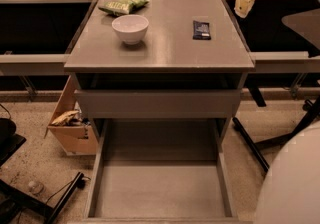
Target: Place rxbar blueberry into top drawer
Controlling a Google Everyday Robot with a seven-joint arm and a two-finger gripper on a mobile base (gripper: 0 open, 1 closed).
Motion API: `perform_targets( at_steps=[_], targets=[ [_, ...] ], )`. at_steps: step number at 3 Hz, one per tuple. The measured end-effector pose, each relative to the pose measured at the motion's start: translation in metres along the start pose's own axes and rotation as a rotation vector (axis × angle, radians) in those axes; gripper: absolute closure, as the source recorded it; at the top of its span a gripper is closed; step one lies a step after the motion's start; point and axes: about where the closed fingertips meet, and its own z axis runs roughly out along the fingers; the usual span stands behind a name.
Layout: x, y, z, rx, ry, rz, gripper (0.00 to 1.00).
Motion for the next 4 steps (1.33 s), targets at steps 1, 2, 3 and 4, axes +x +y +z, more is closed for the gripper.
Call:
perform_targets(
  at_steps=[1, 2, 3, 4],
  targets=[
    [-0.023, 0.005, 0.020, -0.040, -0.054, 0.018, 0.00],
    [-0.070, 0.015, 0.047, -0.112, -0.124, 0.053, 0.00],
    [-0.105, 0.024, 0.068, -0.175, -0.162, 0.171, 0.00],
    [-0.126, 0.028, 0.081, -0.199, -0.163, 0.336, 0.00]
  ],
)
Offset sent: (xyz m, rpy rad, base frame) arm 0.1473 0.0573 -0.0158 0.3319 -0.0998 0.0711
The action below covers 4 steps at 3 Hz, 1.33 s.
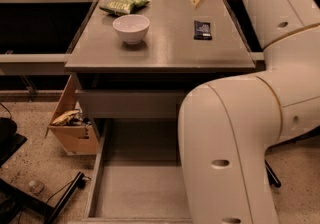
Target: Place rxbar blueberry into top drawer
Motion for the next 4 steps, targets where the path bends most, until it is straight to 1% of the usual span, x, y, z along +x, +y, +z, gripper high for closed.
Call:
perform_targets(
  at_steps=[1, 2, 3, 4],
  targets=[
    [-0.009, 0.010, 0.010, -0.009, -0.007, 0.096, 0.00],
    [-0.015, 0.010, 0.013, -0.007, -0.025, 0.098, 0.00],
    [-0.023, 0.028, 0.041, -0.073, -0.047, 0.130, 0.00],
    [-0.040, 0.059, 0.075, -0.151, -0.074, 0.191, 0.00]
  ],
)
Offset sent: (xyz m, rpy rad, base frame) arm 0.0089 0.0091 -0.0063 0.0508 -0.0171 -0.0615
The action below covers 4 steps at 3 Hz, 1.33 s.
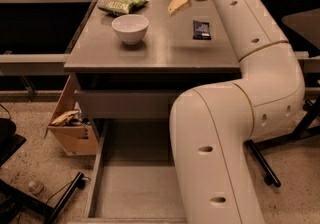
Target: Place rxbar blueberry into top drawer
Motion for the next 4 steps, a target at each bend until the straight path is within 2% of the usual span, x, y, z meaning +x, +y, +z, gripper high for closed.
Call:
perform_targets(
  at_steps=[1, 2, 4],
  targets=[
    [0.001, 0.015, 0.033, -0.043, 0.004, 0.083, 0.00],
    [-0.001, 0.016, 0.062, -0.010, -0.002, 0.147, 0.00],
    [0.010, -0.014, 0.097, 0.095, 0.007, 0.222, 0.00]
  ],
)
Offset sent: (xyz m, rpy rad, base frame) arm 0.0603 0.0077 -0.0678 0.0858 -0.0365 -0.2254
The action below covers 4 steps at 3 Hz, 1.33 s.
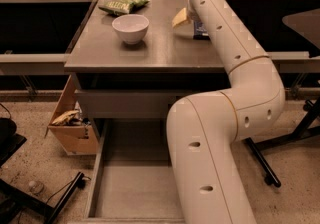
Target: Place rxbar blueberry into top drawer
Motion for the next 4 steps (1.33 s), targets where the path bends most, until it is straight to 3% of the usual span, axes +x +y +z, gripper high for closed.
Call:
perform_targets(
  at_steps=[2, 4],
  targets=[
    [0.014, -0.029, 0.035, 0.027, 0.010, 0.125, 0.00],
    [-0.012, -0.023, 0.038, 0.040, -0.086, 0.141, 0.00]
  ],
)
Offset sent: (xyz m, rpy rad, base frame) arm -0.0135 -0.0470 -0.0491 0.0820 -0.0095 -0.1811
